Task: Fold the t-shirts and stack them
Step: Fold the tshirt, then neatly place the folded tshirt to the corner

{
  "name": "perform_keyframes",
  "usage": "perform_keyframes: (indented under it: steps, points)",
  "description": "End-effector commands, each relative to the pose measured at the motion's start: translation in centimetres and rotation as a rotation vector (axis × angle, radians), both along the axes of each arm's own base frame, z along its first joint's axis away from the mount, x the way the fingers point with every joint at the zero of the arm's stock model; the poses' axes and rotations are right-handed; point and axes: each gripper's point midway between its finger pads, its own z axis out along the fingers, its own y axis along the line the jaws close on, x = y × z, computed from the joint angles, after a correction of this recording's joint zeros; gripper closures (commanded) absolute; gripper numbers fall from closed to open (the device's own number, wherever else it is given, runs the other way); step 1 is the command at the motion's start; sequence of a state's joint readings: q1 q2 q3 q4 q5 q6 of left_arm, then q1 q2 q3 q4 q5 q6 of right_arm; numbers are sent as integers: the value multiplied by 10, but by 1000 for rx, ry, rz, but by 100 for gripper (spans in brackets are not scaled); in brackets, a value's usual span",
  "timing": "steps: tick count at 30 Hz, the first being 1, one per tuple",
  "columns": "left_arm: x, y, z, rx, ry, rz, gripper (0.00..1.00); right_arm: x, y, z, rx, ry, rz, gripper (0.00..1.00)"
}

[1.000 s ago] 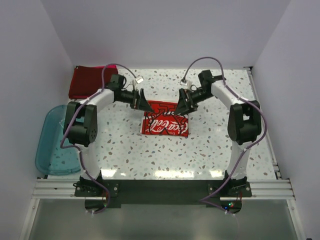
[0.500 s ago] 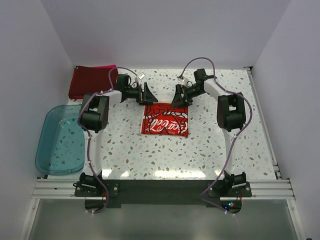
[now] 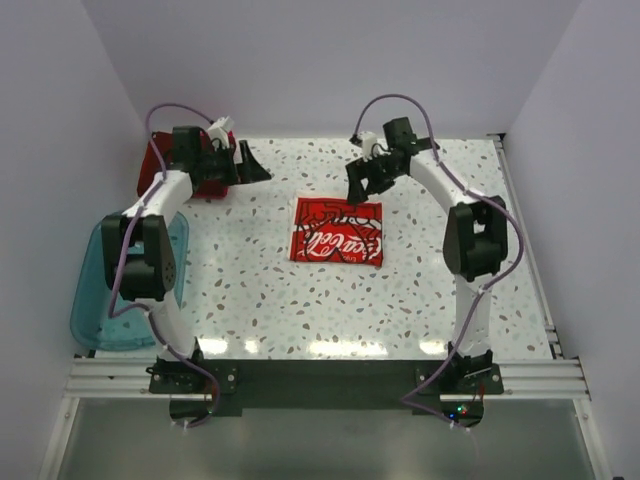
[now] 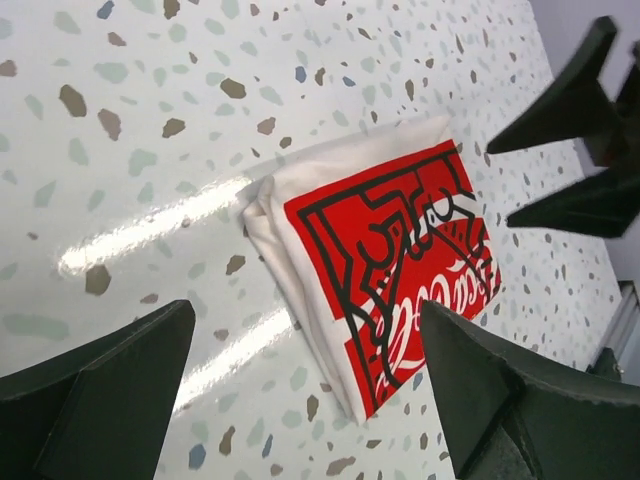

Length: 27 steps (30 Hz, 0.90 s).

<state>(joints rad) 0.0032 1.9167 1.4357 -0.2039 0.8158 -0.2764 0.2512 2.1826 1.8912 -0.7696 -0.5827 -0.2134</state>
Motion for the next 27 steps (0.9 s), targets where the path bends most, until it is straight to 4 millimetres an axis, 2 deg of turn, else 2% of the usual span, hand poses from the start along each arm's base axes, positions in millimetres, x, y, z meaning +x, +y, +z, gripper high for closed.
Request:
perform_keyframes:
  steps: [1, 3, 4, 5, 6, 8, 9, 10, 13, 15, 16, 21, 27]
  points:
    - [-28, 24, -8, 202, 31, 55, 0, -24, 53, 56, -152, -313, 157, 19]
    - [-31, 37, -10, 263, 50, 105, 0, -41, 69, 53, -204, -349, 212, 23]
    - [-37, 42, -13, 288, 79, 117, 0, -57, 91, 50, -213, -359, 264, 26]
    - [-38, 46, -15, 306, 97, 134, 0, -62, 97, 43, -241, -357, 272, 28]
    - [-39, 51, -19, 336, 120, 157, 0, -76, 113, 36, -244, -353, 313, 32]
    - [-47, 58, -28, 374, 176, 168, 0, -84, 126, 26, -273, -366, 338, 34]
    - [-50, 58, -32, 384, 194, 163, 0, -90, 132, 16, -288, -358, 358, 35]
    - [-55, 59, -37, 392, 215, 149, 0, -99, 145, 12, -291, -367, 387, 37]
    - [-67, 57, -48, 383, 250, 143, 0, -112, 166, -1, -285, -360, 434, 39]
    - [-70, 56, -50, 369, 249, 146, 0, -117, 176, -7, -279, -354, 447, 40]
    - [-76, 55, -56, 365, 274, 149, 0, -118, 180, -8, -276, -358, 450, 41]
    - [-84, 55, -69, 361, 322, 164, 0, -121, 190, -27, -277, -348, 465, 44]
    - [-81, 54, -74, 348, 342, 176, 0, -124, 197, -39, -264, -325, 473, 46]
